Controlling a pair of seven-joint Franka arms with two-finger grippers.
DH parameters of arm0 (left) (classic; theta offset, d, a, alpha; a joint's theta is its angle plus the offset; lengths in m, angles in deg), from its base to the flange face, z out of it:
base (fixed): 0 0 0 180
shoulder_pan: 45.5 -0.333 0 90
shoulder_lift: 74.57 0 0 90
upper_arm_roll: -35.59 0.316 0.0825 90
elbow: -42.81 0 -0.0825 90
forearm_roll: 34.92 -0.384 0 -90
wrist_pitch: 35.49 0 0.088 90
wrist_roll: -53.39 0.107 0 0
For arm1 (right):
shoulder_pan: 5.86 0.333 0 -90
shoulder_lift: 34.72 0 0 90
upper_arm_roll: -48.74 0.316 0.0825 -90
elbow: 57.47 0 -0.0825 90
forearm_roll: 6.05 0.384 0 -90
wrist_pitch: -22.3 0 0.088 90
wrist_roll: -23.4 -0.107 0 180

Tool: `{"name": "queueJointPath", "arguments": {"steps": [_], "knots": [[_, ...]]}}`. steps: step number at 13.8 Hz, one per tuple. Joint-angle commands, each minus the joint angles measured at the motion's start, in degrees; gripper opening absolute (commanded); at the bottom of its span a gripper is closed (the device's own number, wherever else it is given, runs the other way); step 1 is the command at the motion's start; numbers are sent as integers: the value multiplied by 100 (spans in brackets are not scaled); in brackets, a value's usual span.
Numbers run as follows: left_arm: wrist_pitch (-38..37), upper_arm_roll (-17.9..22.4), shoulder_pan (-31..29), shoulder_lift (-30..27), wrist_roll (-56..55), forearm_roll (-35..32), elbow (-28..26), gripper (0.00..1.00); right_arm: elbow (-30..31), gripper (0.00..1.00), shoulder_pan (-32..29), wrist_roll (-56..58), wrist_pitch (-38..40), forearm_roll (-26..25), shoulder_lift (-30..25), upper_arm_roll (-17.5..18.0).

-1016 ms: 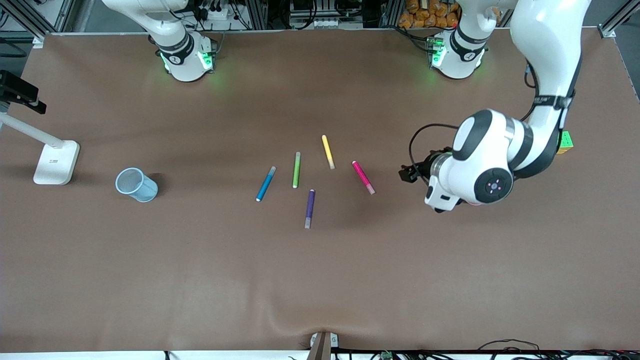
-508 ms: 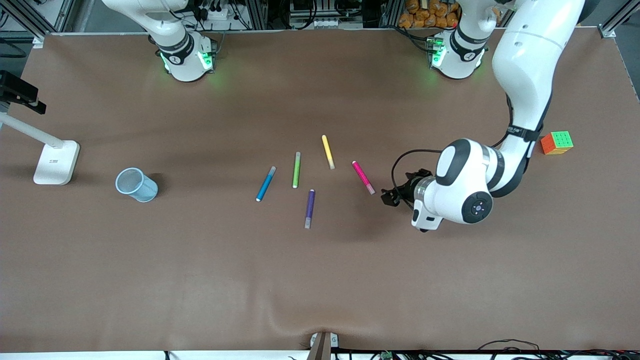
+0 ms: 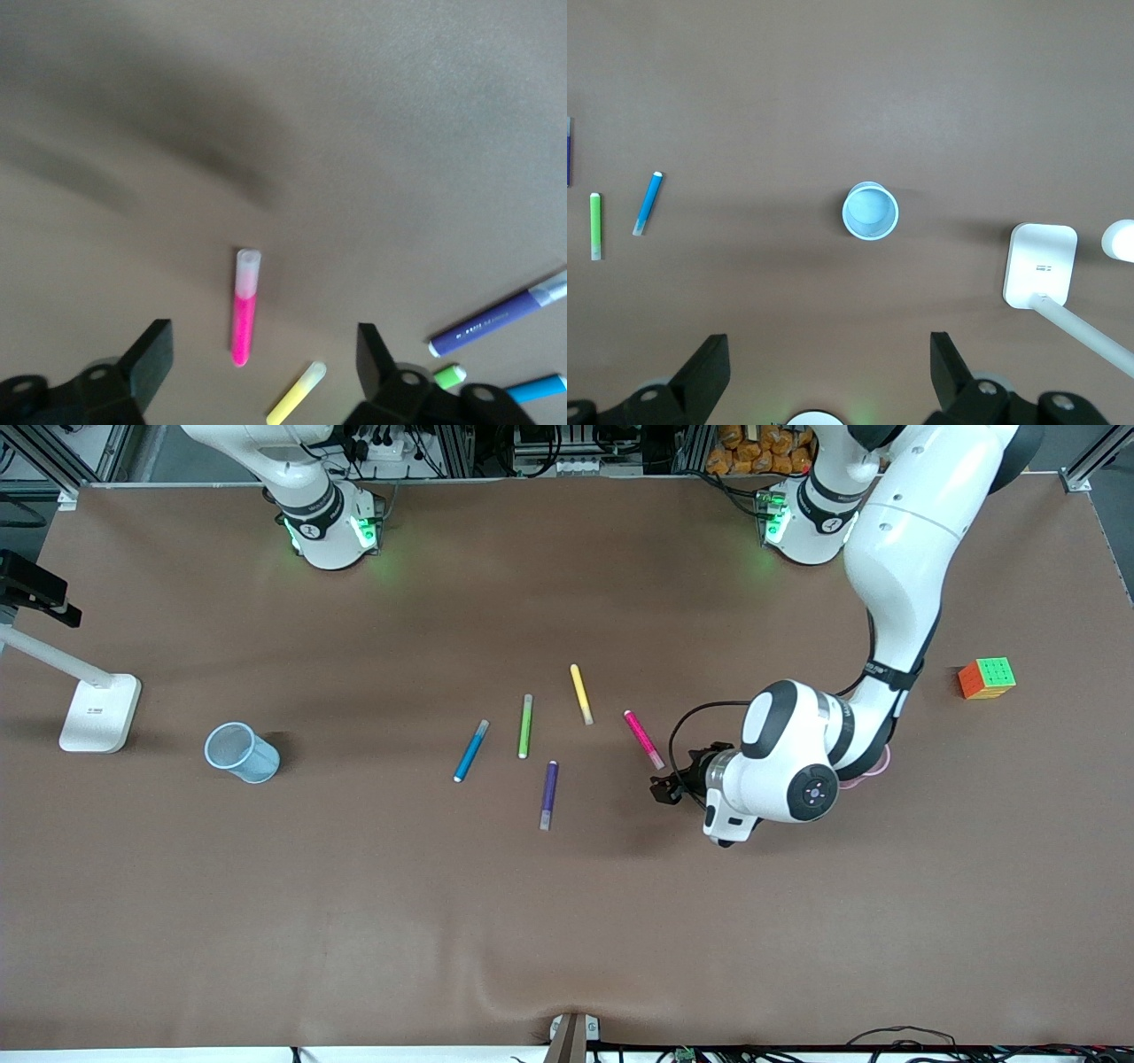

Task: Place pink and blue markers in matching cups
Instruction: 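Lower the left gripper onto the pink marker and close it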

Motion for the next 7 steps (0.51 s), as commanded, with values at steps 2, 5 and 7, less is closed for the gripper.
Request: {"name": "queueJointPath", "arguments": {"steps": [2,5,7], "knots": [[254,46,195,398,-117,96,363,76,-25,100,-79,41,46,-34,0,46],[325,55,257,504,-161,88,380,68,-25,100,-79,41,46,-34,9,46],[439,55,292,557,-161,88,380,66,-34,100,-61,41,46,-34,35,46]]}}
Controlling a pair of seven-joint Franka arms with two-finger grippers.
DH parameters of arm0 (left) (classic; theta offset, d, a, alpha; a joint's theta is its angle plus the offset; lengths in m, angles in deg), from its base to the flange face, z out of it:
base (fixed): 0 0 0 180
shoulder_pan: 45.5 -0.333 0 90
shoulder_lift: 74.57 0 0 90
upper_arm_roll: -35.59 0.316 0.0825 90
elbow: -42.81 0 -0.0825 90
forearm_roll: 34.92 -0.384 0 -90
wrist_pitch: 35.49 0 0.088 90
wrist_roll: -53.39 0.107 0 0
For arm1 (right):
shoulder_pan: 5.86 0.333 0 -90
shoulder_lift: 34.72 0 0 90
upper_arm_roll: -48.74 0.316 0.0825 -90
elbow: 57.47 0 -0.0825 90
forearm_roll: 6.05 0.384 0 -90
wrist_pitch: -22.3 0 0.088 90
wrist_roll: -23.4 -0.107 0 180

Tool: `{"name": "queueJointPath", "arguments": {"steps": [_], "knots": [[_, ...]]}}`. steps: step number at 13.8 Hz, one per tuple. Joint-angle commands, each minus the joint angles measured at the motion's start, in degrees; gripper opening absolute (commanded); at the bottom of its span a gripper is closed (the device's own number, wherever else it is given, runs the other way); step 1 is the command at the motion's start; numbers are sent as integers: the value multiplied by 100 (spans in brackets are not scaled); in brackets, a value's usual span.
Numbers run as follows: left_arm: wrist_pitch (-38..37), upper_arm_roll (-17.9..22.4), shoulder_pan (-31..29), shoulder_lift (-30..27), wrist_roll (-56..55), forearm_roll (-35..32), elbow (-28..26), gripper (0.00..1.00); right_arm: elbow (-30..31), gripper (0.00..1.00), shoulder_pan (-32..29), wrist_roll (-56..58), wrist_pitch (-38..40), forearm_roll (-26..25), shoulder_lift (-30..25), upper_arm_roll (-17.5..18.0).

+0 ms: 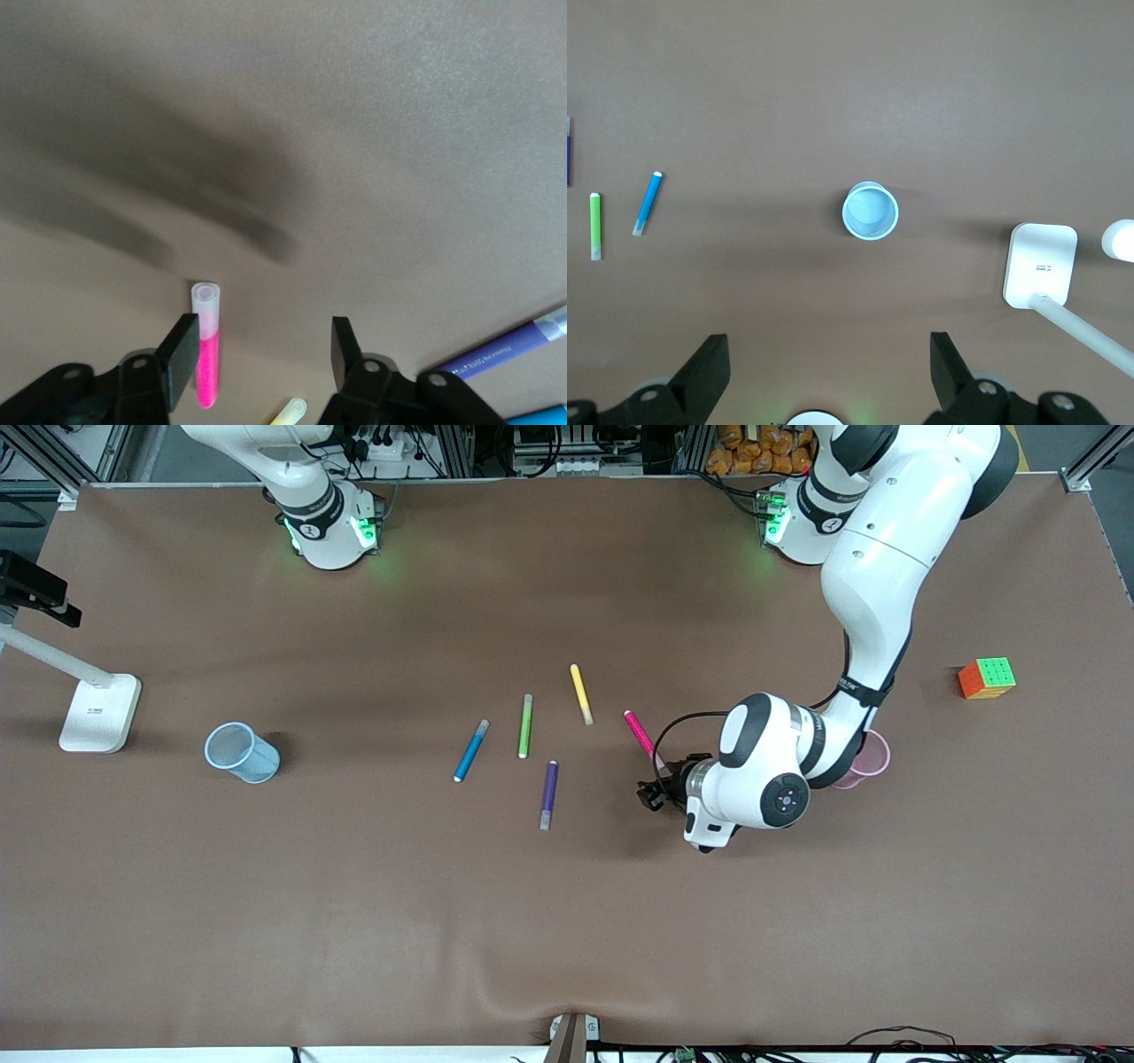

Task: Place pink and blue markers in matching cups
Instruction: 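Lower the left gripper onto the pink marker and close it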

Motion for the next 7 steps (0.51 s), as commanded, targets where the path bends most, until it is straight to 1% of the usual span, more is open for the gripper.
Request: {"name": "queueJointPath", "arguments": {"steps": [1,5,7], "knots": [[96,62,120,159,-81,88,174,64,-43,100,-69,32,37,-34,47,46],[96,62,155,159,-89,70,156,56,-79,100,19,41,28,-104,170,73],[96,62,164,159,-80,79,130,56,-61,100,-16,50,28,-122,432,73]]}}
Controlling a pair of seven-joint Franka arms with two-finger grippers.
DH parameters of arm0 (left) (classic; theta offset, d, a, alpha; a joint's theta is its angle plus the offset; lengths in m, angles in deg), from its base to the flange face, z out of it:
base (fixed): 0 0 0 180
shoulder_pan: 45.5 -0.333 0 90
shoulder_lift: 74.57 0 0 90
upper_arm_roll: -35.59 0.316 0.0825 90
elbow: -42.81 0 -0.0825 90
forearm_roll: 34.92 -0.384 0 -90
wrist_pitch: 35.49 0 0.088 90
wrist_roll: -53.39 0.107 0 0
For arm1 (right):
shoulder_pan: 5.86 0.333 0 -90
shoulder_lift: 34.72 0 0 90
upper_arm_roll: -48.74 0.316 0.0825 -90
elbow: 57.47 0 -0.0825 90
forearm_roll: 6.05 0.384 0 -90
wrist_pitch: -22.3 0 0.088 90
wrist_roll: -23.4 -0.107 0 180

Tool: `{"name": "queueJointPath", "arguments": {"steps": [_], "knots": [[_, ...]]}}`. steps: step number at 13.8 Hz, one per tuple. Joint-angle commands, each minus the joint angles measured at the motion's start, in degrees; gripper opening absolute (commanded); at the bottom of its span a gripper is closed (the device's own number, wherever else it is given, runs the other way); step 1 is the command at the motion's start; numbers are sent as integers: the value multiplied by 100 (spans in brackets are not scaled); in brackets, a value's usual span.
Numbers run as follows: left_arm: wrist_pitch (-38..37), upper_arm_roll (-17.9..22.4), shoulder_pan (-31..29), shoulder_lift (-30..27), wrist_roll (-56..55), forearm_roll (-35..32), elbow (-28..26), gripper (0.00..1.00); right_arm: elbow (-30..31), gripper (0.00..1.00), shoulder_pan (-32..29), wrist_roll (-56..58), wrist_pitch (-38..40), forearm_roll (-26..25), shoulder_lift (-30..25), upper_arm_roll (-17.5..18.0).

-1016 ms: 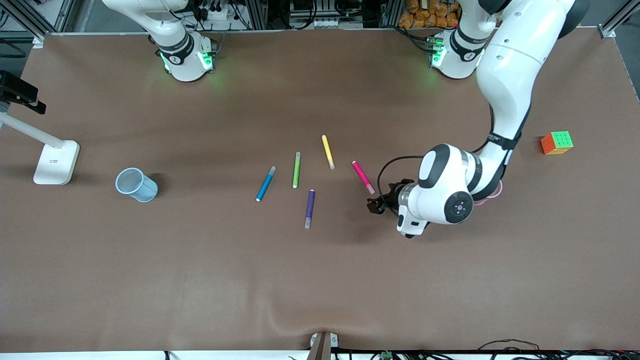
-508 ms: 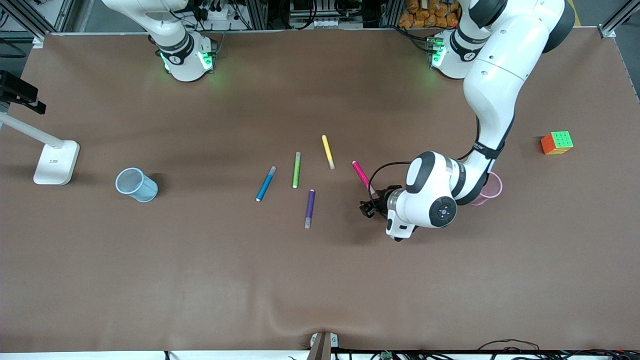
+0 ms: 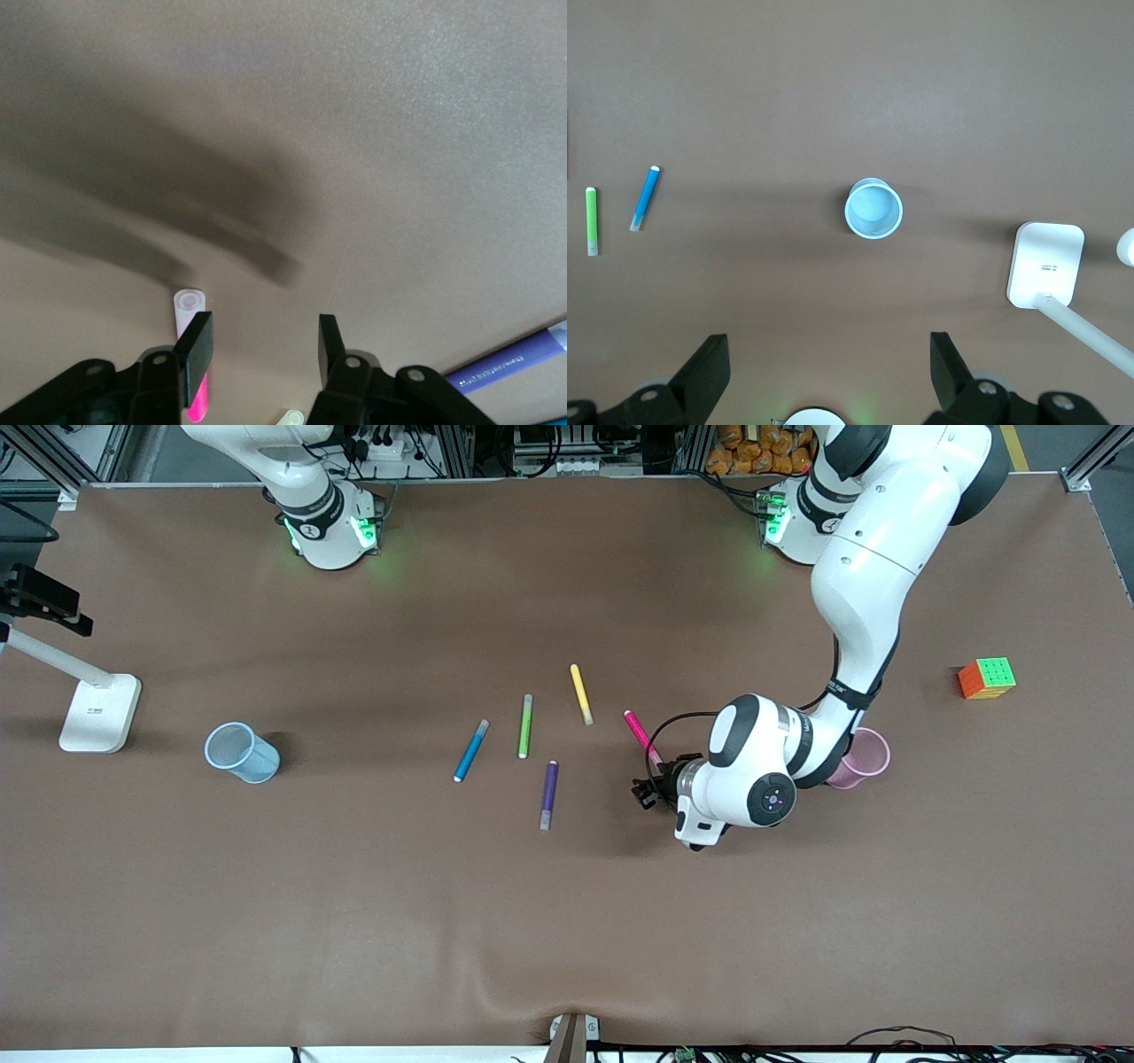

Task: Place pink and blue markers in matching cups
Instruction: 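Lift the pink marker with the left gripper while the right gripper reaches the blue marker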

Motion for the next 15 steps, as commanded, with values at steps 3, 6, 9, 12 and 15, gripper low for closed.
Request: {"name": "queueJointPath", "arguments": {"steps": [3,6,9,12,15], "knots": [[-74,57,64,3,-90,61,86,56,-57,100,-33,111,83,-109,541,16],[-144,57,64,-6,-99,35,42,56,-57,100,2,76,74,-92,550,16],[-381,57,64,-32,-99,26,42,56,-57,100,81,23,92,-30,550,34],[-680,74,73,-85,-99,17,33,56,-57,100,406,-422,74,-21,558,34],[-777,83,134,-76,-169,-192,-45,57,-48,100,538,-750,22,48,856,43]]}}
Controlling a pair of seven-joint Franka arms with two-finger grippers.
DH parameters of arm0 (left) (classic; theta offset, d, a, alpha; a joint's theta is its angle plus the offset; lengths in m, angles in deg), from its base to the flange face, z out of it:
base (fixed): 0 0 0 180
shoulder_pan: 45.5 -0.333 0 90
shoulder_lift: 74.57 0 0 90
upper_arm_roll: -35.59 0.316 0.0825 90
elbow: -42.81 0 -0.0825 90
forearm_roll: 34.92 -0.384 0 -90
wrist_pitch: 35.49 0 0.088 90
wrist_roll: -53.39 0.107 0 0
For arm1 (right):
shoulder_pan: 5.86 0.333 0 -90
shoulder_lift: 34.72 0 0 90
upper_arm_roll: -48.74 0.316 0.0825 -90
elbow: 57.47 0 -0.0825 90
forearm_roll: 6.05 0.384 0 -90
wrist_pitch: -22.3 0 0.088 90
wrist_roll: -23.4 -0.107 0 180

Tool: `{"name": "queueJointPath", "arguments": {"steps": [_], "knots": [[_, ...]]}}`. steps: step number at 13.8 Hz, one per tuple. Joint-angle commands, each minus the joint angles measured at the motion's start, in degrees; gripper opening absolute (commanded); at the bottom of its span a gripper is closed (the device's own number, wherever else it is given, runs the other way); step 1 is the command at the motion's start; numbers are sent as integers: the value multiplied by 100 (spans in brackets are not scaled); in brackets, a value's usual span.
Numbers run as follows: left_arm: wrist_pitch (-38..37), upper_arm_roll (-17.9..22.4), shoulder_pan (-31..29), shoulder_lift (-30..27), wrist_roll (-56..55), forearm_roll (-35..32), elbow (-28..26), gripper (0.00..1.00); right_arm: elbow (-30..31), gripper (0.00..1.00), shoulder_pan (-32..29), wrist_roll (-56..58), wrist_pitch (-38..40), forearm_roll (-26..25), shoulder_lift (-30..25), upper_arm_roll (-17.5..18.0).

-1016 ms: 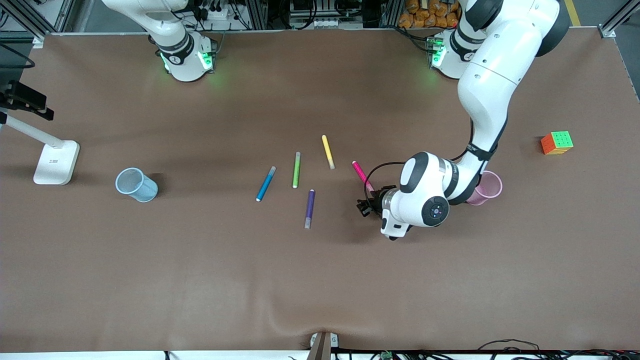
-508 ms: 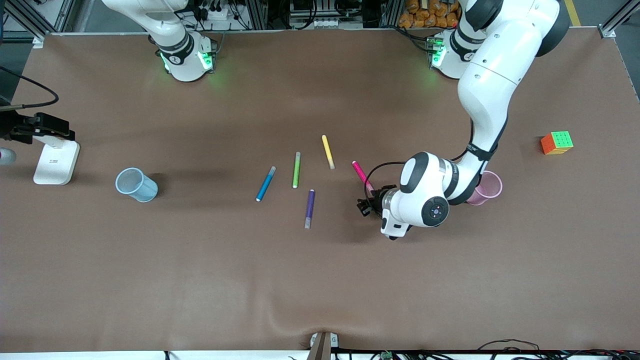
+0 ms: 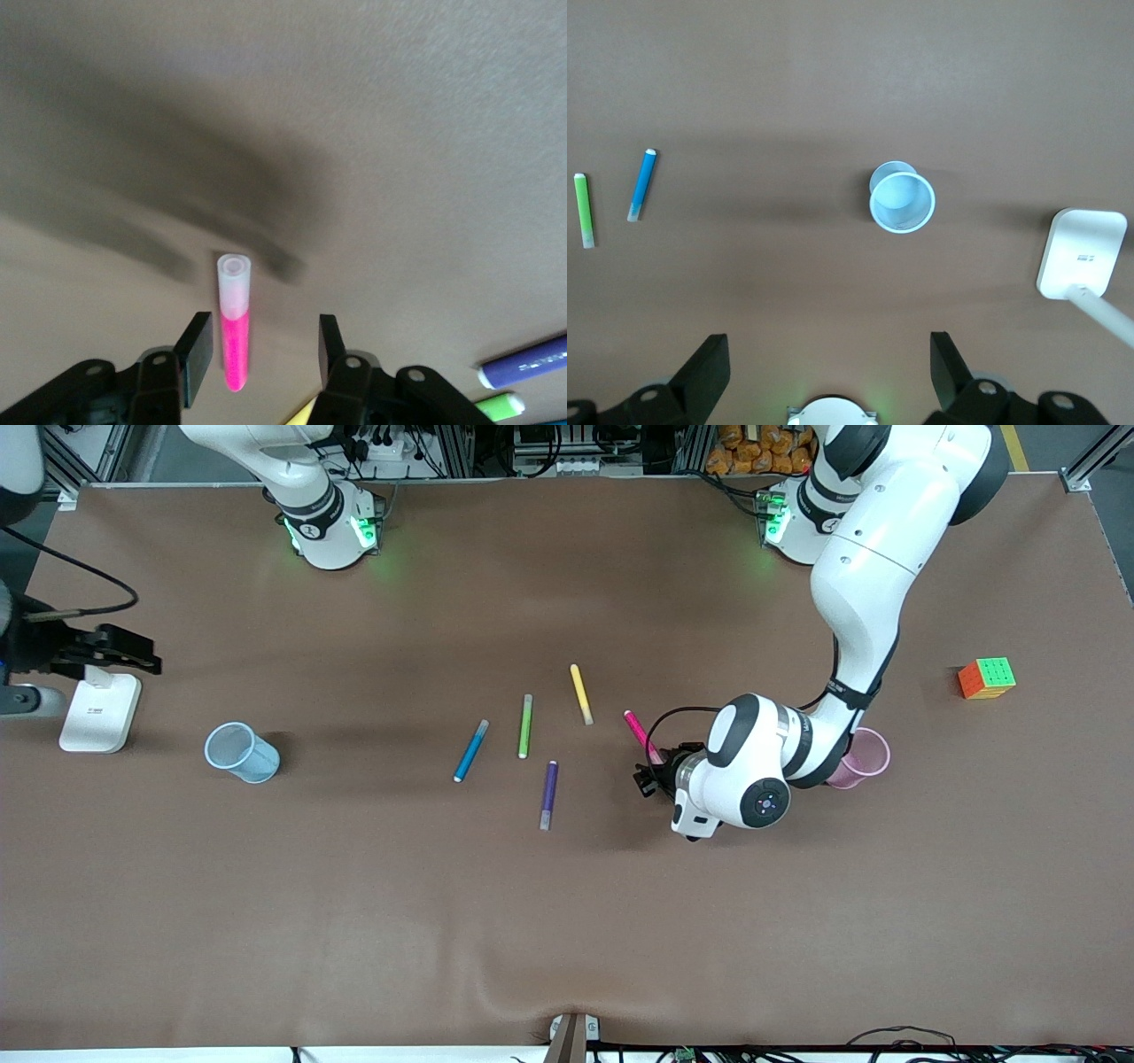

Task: Place pink and blue markers in matching cups
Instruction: 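Lift the pink marker with the left gripper while the right gripper reaches the blue marker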

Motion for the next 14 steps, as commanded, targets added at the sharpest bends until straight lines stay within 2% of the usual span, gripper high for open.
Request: {"name": "queueJointPath", "arguments": {"steps": [1,4,8,11,14], "knots": [[-121,61,139,-55,-303,-379,-65,58,-56,100,137,-177,-79,141,328,-10],[-121,61,218,-20,-410,-487,-65,56,-48,100,531,-264,-324,256,688,-11],[-77,52,227,15,-401,-487,-65,49,14,100,1042,-1432,-518,265,996,-11],[-33,61,227,51,-366,-504,-65,47,461,100,1358,-2081,-931,467,988,-11],[-7,61,227,60,-339,-504,-65,46,620,100,1639,-2497,-1080,529,997,-11]]}}
